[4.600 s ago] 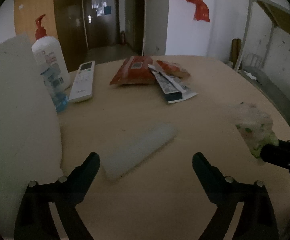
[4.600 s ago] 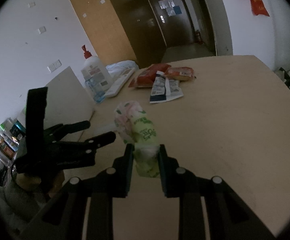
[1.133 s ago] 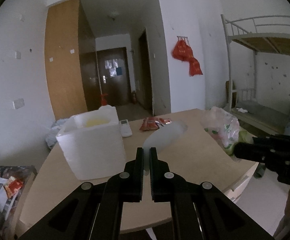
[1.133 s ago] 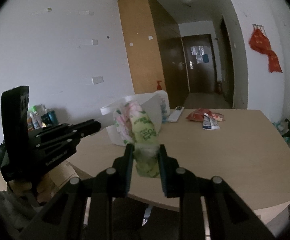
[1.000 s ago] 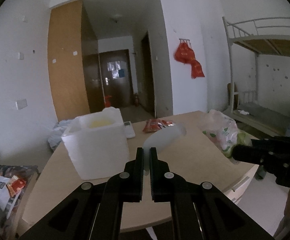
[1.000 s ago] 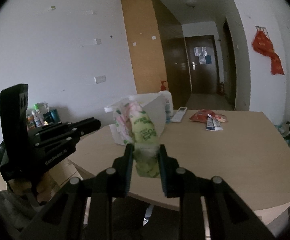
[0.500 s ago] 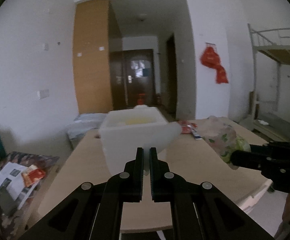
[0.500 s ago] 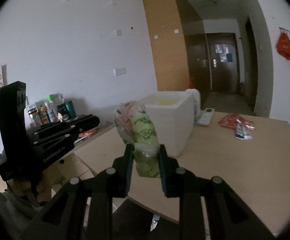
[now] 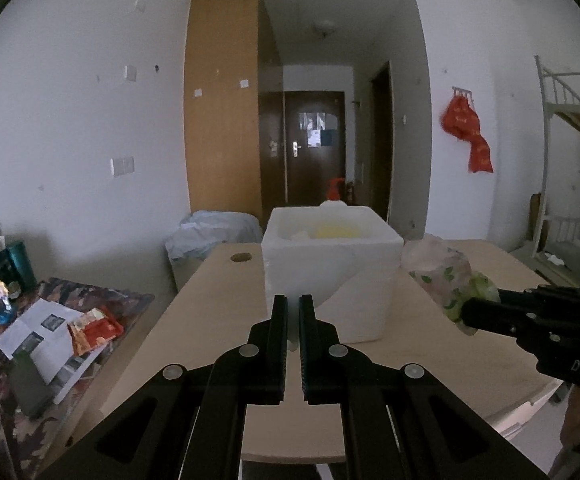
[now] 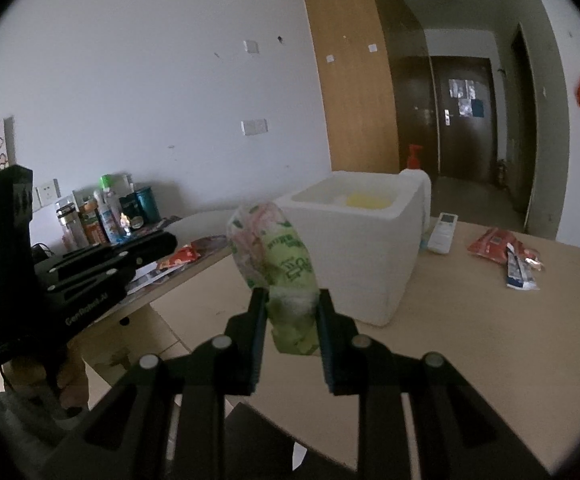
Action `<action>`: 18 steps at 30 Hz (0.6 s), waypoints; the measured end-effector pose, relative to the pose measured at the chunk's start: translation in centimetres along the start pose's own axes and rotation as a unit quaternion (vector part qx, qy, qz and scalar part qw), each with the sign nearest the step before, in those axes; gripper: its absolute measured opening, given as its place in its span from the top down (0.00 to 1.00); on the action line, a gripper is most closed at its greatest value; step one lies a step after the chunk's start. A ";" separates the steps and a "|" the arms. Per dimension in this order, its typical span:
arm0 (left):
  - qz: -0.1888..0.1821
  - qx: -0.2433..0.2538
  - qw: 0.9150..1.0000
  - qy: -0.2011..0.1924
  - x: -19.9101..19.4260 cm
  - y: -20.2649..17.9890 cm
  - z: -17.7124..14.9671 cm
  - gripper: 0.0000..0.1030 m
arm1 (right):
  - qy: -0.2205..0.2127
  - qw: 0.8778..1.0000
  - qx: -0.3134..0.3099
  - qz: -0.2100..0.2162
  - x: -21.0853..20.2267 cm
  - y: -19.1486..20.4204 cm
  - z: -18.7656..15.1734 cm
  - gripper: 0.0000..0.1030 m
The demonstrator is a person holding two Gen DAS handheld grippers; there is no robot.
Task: Organize soft objects
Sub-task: 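Carry the white tube with the left gripper while the right carries the packet to the box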
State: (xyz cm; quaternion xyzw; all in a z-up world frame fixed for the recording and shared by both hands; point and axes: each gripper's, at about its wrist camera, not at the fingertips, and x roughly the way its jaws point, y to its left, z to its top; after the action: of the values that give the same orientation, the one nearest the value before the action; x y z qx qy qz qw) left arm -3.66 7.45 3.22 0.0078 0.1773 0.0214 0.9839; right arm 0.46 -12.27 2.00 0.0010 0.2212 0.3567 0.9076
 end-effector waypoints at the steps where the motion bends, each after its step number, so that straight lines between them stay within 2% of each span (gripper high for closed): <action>1: -0.002 0.000 1.000 0.002 0.3 0.0 0.0 0.95 | 0.001 1.000 0.000 0.000 0.0 -0.1 0.0 0.73; 18: -0.007 -0.006 1.000 0.001 2.9 -0.3 3.2 0.95 | 0.004 1.000 -0.002 -0.014 1.4 -2.4 3.3 0.73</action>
State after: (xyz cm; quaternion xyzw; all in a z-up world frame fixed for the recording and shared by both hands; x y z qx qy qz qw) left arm 0.13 7.25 5.18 0.0004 0.1778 0.0154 0.9839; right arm 4.25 -12.58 4.03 -0.0048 0.2239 0.3442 0.9118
